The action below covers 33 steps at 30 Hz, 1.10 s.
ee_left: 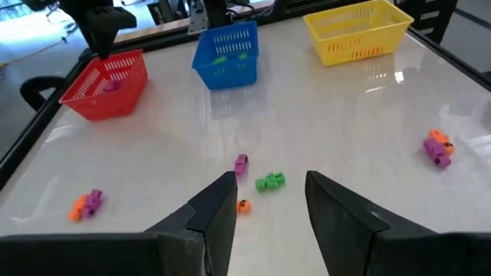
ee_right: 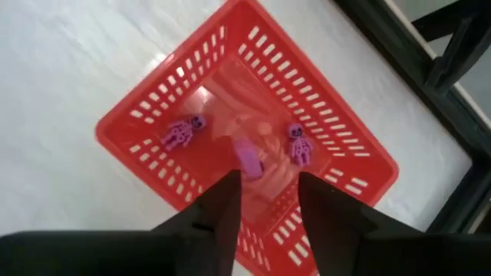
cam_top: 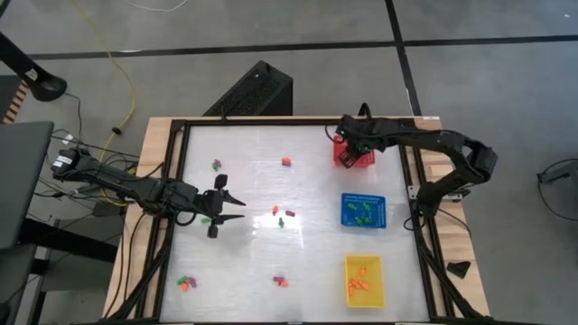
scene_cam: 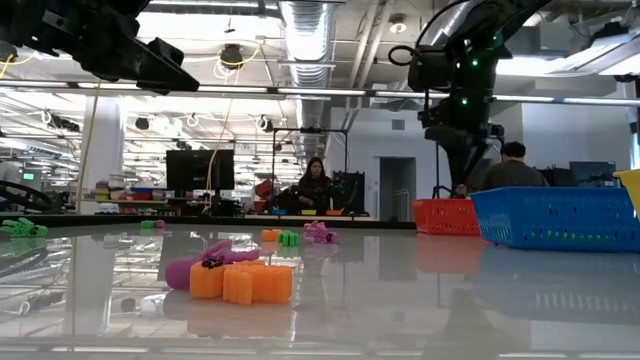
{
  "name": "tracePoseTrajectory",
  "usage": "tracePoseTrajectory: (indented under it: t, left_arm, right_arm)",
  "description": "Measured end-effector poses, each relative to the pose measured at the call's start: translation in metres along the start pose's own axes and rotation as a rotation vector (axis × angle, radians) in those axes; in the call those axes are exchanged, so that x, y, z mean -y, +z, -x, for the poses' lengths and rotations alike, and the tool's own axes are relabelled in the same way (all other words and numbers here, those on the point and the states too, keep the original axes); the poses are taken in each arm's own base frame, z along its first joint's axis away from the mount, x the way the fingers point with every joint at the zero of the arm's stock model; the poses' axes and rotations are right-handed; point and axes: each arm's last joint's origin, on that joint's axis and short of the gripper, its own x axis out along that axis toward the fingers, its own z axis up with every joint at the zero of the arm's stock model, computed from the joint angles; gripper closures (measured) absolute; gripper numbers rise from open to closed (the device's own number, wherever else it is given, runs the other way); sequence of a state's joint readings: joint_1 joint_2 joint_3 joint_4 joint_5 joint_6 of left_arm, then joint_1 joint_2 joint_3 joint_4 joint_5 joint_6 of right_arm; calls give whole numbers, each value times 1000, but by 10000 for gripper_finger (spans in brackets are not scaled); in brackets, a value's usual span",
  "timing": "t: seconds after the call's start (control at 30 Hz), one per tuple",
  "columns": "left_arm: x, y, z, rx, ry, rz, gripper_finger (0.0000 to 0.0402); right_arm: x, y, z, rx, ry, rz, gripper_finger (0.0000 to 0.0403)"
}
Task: Sort Halloween decoration
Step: Put the violet skeleton toy into the red basket
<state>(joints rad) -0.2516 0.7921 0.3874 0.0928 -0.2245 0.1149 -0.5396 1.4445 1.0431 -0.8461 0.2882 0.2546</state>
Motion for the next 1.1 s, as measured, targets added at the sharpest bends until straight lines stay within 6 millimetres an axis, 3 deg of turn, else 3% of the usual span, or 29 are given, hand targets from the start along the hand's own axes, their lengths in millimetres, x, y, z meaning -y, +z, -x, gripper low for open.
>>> tracePoseTrajectory:
  t: [0.17,0.3,0.47,0.63,0.73,0.93,1.1]
  left_arm:
    - [0,-1,0,-14,-2,20,255]
    - [1,-6,0,-56,-6,17,255]
    - [1,-8,0,-82,-8,32,255]
    - [1,-8,0,-82,-7,37,255]
    - [1,-7,0,-72,-6,55,255]
    - [1,-7,0,-73,-5,78,255]
    - [1,-7,0,-77,-6,83,255]
  right_arm:
    - [-7,4,2,55,27,-17,205]
    - [-34,10,10,158,227,4,200]
    - [-91,3,37,313,493,103,208]
    - [-159,-24,62,464,649,242,215]
    - [-199,-42,61,543,668,280,216]
    - [-262,-68,38,551,654,228,216]
    - [-309,-95,55,432,763,501,216]
